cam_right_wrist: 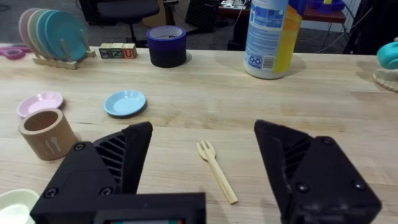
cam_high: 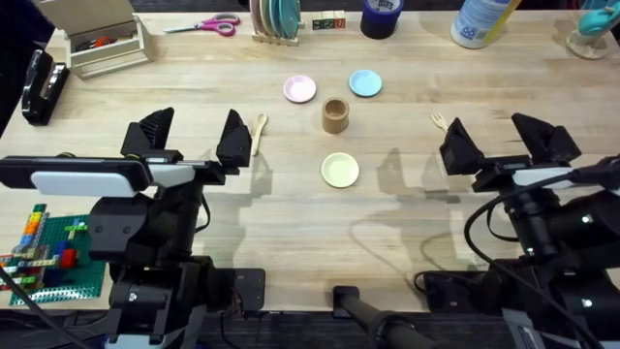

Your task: Pick up a utensil and set it on the pink plate, then put the other utensil in the container.

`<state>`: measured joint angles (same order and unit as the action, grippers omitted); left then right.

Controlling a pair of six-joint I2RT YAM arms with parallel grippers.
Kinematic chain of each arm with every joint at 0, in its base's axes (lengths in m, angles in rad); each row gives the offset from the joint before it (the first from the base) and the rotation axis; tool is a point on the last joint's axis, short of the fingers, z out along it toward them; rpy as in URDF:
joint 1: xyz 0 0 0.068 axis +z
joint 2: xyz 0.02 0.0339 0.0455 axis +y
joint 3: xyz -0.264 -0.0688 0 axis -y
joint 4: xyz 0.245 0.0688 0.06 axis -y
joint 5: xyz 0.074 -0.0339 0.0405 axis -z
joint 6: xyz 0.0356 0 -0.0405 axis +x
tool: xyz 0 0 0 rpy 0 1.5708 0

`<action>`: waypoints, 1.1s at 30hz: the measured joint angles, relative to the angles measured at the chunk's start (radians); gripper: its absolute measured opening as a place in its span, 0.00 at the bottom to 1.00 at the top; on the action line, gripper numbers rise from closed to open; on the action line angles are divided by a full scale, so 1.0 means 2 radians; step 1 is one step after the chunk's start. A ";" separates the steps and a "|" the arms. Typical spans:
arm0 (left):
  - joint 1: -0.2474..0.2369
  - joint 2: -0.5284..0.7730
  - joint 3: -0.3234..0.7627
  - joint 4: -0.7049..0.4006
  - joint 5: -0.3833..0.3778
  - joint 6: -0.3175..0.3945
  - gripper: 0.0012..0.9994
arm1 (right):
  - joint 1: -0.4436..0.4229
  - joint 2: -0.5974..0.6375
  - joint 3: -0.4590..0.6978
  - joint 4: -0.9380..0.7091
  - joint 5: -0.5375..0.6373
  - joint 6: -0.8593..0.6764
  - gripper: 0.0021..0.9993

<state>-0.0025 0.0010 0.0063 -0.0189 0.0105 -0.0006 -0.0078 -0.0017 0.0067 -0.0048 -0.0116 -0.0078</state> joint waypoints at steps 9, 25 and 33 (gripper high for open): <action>0.000 0.000 0.000 0.000 0.000 0.000 1.00 | 0.000 0.000 0.000 -0.002 0.000 0.000 1.00; 0.000 0.000 0.000 0.002 0.000 0.000 0.99 | 0.000 0.000 0.000 -0.002 0.000 0.000 1.00; 0.000 0.000 0.019 -0.013 0.005 0.000 0.99 | 0.000 0.000 0.030 -0.055 -0.004 -0.004 1.00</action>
<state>-0.0025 0.0010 0.0448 -0.0441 0.0196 0.0002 -0.0078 -0.0017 0.0662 -0.1154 -0.0193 -0.0158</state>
